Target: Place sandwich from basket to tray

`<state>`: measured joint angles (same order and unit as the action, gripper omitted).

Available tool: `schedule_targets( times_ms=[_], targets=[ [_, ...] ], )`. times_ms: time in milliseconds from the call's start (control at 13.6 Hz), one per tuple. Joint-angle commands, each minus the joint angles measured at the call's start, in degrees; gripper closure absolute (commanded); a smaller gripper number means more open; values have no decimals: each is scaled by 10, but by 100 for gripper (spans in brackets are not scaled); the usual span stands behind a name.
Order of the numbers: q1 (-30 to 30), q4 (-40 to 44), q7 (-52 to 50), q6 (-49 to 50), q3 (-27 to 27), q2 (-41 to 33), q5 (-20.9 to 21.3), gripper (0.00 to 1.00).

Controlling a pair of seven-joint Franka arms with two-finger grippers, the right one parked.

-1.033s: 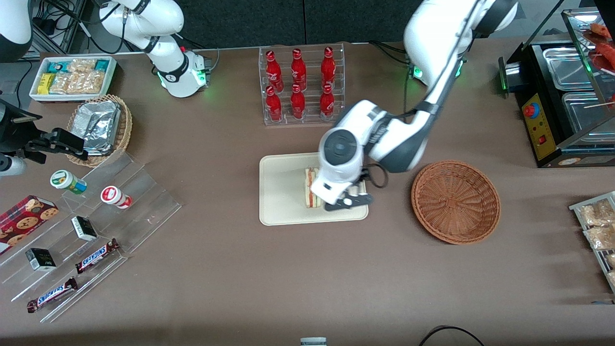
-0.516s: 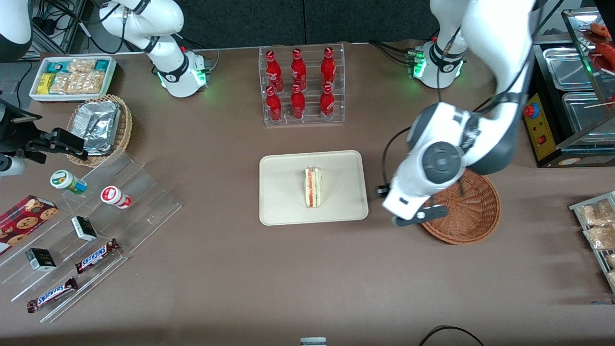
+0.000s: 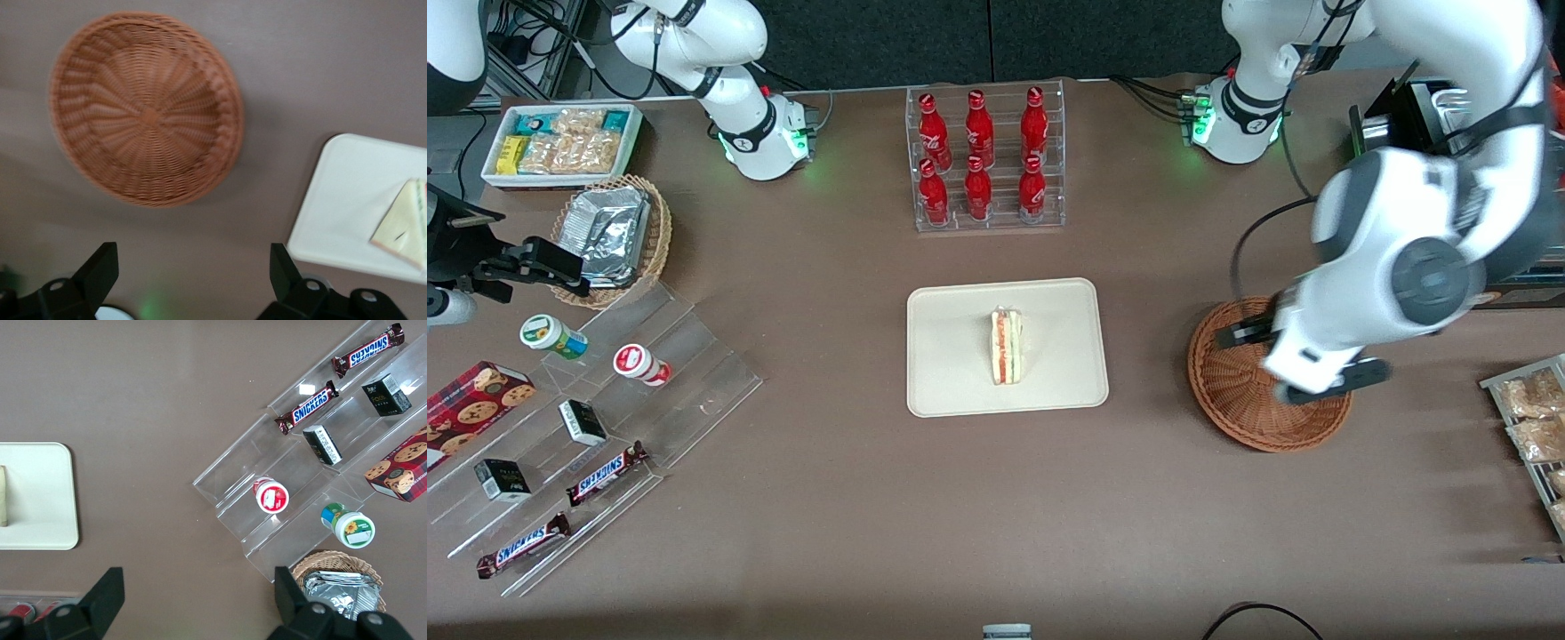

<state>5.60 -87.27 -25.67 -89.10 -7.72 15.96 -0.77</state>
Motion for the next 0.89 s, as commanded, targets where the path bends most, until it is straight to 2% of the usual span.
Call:
schedule_targets(
  times_ms=[0, 221, 516, 811],
  targets=[
    [-52, -53, 75, 41, -10, -85, -11, 0],
    [-93, -49, 101, 81, -11, -129, -8, 0],
    [-118, -44, 102, 124, -5, -168, 0, 0],
    [-126, -48, 132, 129, 28, -184, 5, 0]
  ],
)
